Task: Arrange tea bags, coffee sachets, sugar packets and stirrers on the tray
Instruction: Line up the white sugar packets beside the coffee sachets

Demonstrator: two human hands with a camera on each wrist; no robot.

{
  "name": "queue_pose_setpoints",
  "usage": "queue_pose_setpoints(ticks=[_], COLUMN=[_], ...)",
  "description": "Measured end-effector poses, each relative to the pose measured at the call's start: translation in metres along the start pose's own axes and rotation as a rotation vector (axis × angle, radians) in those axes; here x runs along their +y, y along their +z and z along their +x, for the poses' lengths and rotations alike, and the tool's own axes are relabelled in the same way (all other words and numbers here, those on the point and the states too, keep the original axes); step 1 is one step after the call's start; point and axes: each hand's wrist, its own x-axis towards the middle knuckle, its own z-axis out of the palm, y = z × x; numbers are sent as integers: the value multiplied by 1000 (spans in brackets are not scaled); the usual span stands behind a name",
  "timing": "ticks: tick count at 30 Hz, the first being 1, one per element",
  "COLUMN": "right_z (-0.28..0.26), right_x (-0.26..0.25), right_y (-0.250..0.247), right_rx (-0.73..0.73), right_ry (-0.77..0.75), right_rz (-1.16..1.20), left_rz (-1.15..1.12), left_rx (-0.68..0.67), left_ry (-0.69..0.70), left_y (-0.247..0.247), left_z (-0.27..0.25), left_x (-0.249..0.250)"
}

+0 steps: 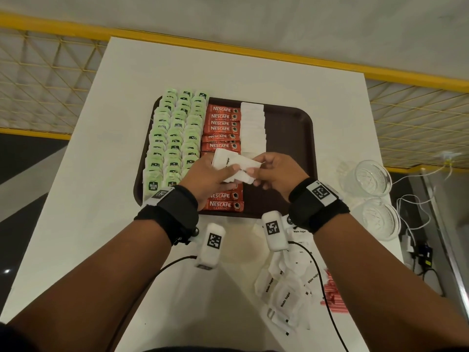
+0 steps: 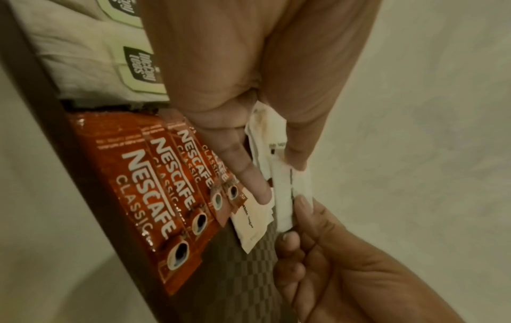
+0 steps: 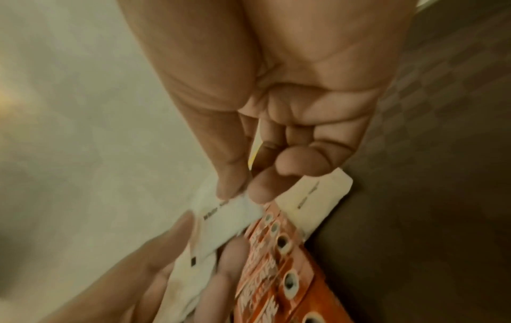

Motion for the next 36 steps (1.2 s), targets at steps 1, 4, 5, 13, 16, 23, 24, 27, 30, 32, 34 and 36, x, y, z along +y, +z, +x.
queue_pose_setpoints(ticks=[1, 4, 5, 13, 16, 23, 24, 27, 30, 32, 34, 36], right_z=[1, 6, 8, 25, 33, 24, 19, 3, -1, -1, -2, -5], right_x=[4, 18, 22, 27, 27, 18, 12, -9, -15, -13, -7, 2], right_y=[-4, -20, -23, -13, -11, -9, -7, 3, 10, 9, 3, -5], right_rx=[48, 142, 146, 187, 237, 358, 321, 86, -22, -1, 47, 105], right_ry=[8, 62, 81, 114, 149, 44, 4, -45, -51, -30, 12, 77], right_rz=[29, -20, -88, -428, -485, -489, -465, -379, -377, -336, -215, -73], left_rz=[-13, -59, -68, -122, -158, 77, 102, 208, 268, 272, 254, 208], left_rx=[1, 53, 70, 87, 83, -19, -25, -24, -36, -27, 2, 28], left_ry=[-9, -57, -67, -102, -119, -73, -64, -27, 14, 23, 16, -10], left_y=[0, -4, -7, -15, -18, -19, -18, -14, -6, -3, -4, -8], left_z=[0, 0, 0, -1, -2, -5, -5, -5, -7, -5, -3, -3], left_x=[1, 4, 4, 1, 1, -2, -3, -3, -2, -2, -1, 0])
